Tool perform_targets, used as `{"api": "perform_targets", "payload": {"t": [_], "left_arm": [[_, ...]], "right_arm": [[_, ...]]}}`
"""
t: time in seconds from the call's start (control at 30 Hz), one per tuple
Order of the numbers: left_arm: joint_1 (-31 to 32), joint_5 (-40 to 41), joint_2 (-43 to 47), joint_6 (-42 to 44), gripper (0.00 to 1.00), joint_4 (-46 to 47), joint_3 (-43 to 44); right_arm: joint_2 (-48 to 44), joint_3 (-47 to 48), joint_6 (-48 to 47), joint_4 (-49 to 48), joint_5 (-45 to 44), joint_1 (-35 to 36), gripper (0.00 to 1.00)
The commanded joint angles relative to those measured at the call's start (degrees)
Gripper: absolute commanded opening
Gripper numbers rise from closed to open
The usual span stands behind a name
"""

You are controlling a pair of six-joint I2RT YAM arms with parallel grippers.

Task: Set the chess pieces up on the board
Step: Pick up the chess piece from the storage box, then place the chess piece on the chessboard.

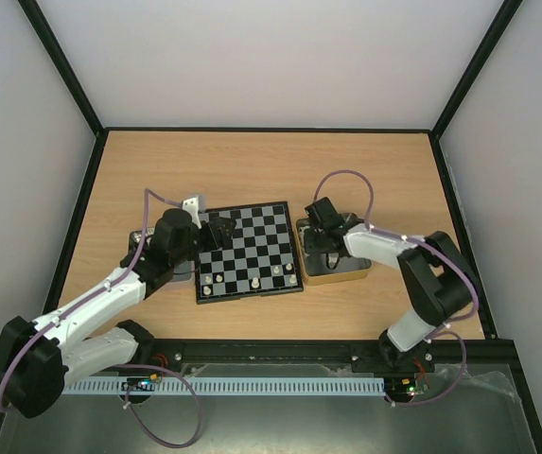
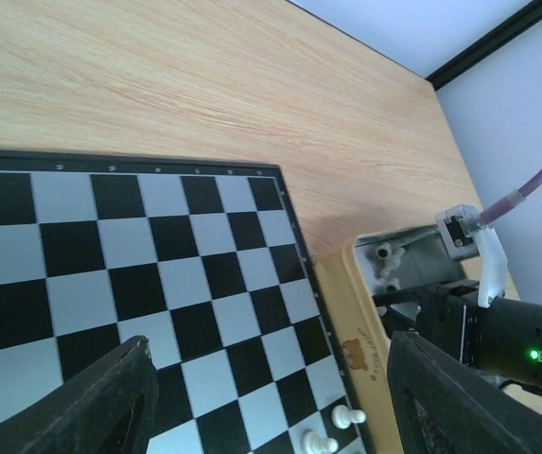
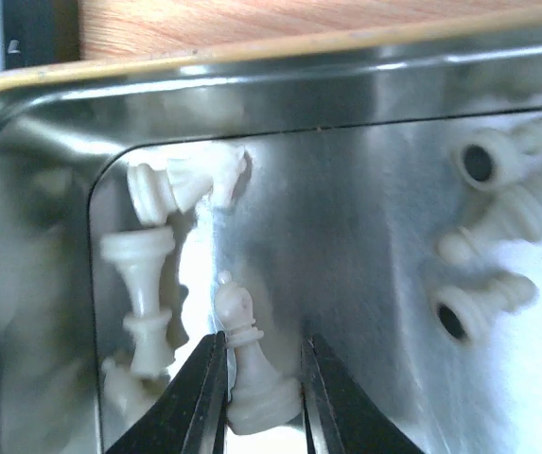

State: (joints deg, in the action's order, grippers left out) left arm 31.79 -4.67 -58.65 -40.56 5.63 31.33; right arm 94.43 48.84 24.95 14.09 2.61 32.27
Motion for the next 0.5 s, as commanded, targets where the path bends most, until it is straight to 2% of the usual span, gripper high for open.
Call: {"api": "perform_targets", "payload": {"t": [0.0,0.07,0.2,0.33,0.47], "left_arm": [[-0.4,-5.0,-0.1,-0.8,0.69,0.7,3.9],[-0.4,-8.0,-0.5,-1.3,0.69,1.2,5.5],[-0.5,-14.2,-1.7,-2.9,0.69,2.3,9.2],[-0.8,-18.8,-2.7,-6.2,0.69,3.7,12.7],[-0.9,-26.9,-4.0,-10.6,0.69,7.1,15.5]], "right_arm": [[-10.1,-3.7,0.0,-1.4,-0.8,0.4,0.15],[-17.0,-5.5,-0.5,-4.5,1.7,0.3,0.15],[-25.4,-6.3,-0.3,-10.6,15.3,0.4,0.15],[-30.3,-6.6,0.7,-16.6,26.3,0.8,0.15],[-33.1,-6.5,1.5,-22.2,37.6,1.4,0.16]]}}
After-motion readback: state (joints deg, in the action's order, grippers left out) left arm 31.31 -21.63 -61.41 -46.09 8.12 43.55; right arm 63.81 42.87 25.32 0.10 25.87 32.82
